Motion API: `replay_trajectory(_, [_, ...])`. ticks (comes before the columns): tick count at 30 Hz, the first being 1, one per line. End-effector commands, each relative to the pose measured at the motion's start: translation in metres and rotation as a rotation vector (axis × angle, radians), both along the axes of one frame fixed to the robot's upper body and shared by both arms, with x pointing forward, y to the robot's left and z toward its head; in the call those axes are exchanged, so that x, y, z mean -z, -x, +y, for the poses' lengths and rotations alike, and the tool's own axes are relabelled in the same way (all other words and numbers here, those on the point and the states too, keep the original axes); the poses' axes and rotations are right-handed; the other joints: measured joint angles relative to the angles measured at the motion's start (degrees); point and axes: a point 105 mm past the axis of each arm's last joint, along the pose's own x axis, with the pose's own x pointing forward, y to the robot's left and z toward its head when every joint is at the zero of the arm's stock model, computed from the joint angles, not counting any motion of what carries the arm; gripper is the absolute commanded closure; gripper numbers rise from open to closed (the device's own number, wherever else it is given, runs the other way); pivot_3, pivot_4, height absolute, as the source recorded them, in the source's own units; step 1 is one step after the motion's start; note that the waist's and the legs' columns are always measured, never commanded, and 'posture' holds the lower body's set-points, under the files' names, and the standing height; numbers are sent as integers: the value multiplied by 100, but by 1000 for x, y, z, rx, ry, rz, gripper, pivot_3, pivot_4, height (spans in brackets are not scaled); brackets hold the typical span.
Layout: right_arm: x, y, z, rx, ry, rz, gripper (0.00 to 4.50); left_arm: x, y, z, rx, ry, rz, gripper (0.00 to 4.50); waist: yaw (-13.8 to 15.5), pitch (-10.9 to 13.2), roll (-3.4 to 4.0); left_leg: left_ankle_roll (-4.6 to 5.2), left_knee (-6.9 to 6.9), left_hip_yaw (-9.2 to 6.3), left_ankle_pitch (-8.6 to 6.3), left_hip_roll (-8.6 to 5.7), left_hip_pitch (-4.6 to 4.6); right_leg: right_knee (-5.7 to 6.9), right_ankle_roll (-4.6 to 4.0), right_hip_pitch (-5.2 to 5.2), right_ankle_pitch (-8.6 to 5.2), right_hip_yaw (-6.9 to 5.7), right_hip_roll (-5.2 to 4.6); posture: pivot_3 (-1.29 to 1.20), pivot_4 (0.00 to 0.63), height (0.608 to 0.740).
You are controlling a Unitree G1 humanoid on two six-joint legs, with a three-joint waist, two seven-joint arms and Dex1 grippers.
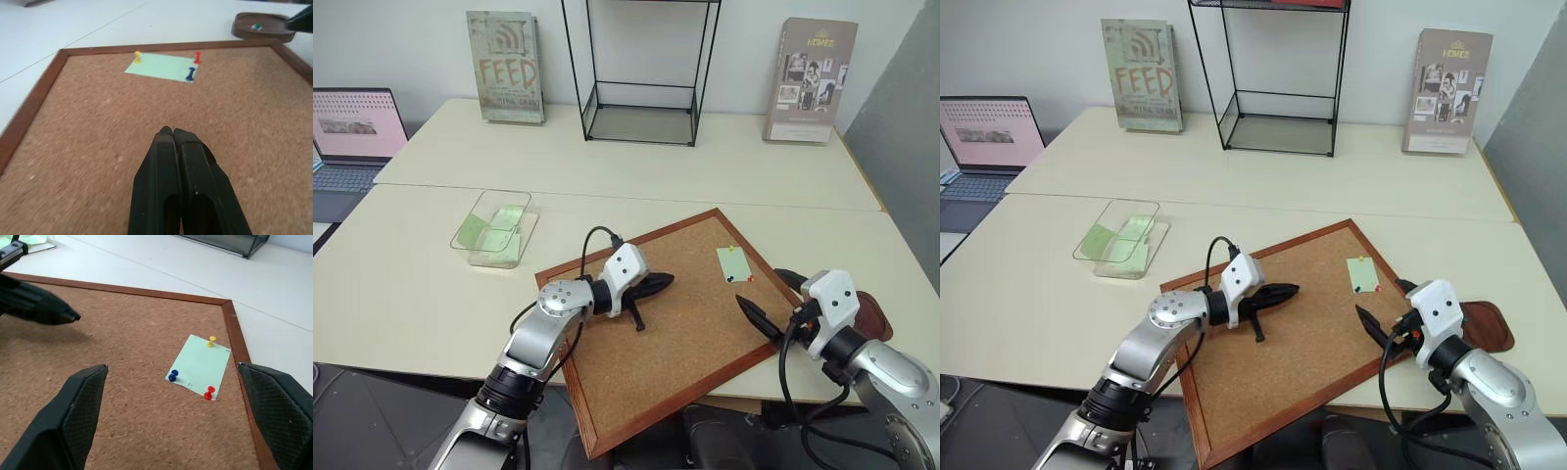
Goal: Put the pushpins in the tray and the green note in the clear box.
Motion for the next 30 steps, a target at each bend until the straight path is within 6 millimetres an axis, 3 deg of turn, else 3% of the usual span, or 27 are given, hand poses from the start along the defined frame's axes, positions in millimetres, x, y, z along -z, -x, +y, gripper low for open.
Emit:
replay_trajectory(1, [-9,-8,1,23,10,-26,0,-3,1,-13,42,-5,-25,4464,-2,0,0,0,-1,0,0,0,1,1,1,0,1,0,0,0,150,740])
replay_trajectory(4, [-10,-16,4,15,22,-16,0,5,3,-16,65,-29,-11,4464,-24,0,0,0,-1,0,0,0,2,3,5,0,3,1,1,0,150,740])
replay_trajectory(8, [-15,-41,12,34,3,7,0,24,5,-14,65,-76,33,4464,-59,0,1,0,0,0,0,0,6,12,4,0,2,3,2,0,150,740])
replay_trajectory(13, [-22,-74,14,67,-66,29,0,29,11,-15,101,-85,60,4464,-56,-5,4,1,-1,-2,1,-1,14,29,4,0,2,2,4,0,150,740])
replay_trajectory(16, [-16,-95,11,76,-38,47,0,30,15,-16,110,-87,63,4464,-62,-6,6,1,-1,-1,1,0,17,32,6,1,4,3,5,0,150,740])
replay_trajectory(22, [-3,-116,13,61,10,56,0,34,19,-13,112,-102,72,4464,-63,-6,6,1,-7,-2,0,0,17,32,4,0,2,0,4,0,150,740])
replay_trajectory(25, [4,-121,11,65,39,59,407,35,20,-13,110,-103,72,4500,-71,-6,7,2,-9,-2,0,0,16,32,3,-1,1,0,4,0,150,740])
replay_trajectory(30, [9,-126,9,74,47,51,1528,35,21,-11,102,-105,73,4500,-74,-6,7,2,-6,-2,0,0,18,35,3,-1,2,0,5,0,150,740])
